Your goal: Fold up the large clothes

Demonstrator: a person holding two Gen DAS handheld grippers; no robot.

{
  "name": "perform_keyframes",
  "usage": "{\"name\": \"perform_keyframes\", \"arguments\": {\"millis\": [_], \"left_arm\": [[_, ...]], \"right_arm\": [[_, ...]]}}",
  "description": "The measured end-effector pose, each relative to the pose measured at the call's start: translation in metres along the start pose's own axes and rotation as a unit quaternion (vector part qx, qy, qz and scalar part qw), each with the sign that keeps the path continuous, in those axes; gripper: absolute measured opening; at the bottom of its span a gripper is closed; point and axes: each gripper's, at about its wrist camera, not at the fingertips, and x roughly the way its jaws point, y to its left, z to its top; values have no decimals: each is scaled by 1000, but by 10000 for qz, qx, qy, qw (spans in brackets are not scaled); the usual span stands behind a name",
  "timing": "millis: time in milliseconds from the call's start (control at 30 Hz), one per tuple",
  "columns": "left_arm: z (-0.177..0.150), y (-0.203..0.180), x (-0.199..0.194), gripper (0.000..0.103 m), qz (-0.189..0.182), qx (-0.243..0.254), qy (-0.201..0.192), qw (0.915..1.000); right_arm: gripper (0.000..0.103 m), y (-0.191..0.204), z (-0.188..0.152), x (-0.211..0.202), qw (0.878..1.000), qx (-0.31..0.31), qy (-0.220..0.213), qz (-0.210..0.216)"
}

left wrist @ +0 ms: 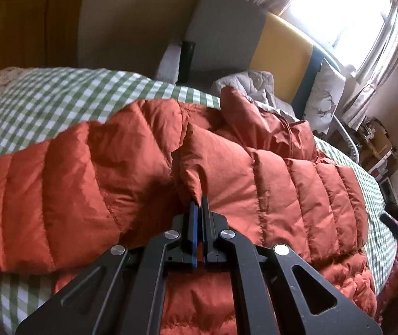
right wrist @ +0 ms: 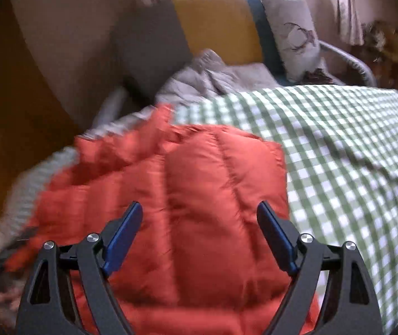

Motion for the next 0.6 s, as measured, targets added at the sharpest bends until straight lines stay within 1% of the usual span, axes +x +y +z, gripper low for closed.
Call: {"name": "perform_keyframes", "arguments": {"millis": [33, 67, 100, 200, 333, 400, 467, 567, 600], "left_arm": [[0, 0, -1, 1, 17, 11, -26, 10000], [0, 1, 0, 1, 44, 11, -18, 10000], [0, 1, 2, 1, 88, 11, 8, 10000], [-6, 5, 15, 1, 197, 23, 148, 9997], [-18, 6, 38, 1, 329, 135, 348, 9988], [-22, 8, 49, 1, 334, 65, 449, 9984], [-22, 10, 53, 1, 353, 51, 451, 9983], [-23, 9, 54, 1, 409, 63, 445, 9981], [-23, 10, 52, 3, 424, 33, 443, 9981]], "right_arm": [[83, 1, 0, 13, 9998, -9, 113, -160], [83, 0, -2, 30, 9989, 19, 243, -411], [84, -2, -5, 43, 9982, 32, 313, -509], [88, -7, -19, 63, 9977, 47, 360, -574], [92, -2, -30, 78, 9966, -114, 267, -775], [93, 0, -29, 84, 9959, -134, 259, -851], [94, 3, -26, 86, 9948, -195, 283, -962], [95, 4, -24, 83, 9944, -210, 300, -995], [95, 6, -22, 82, 9942, -208, 314, -1005]]}}
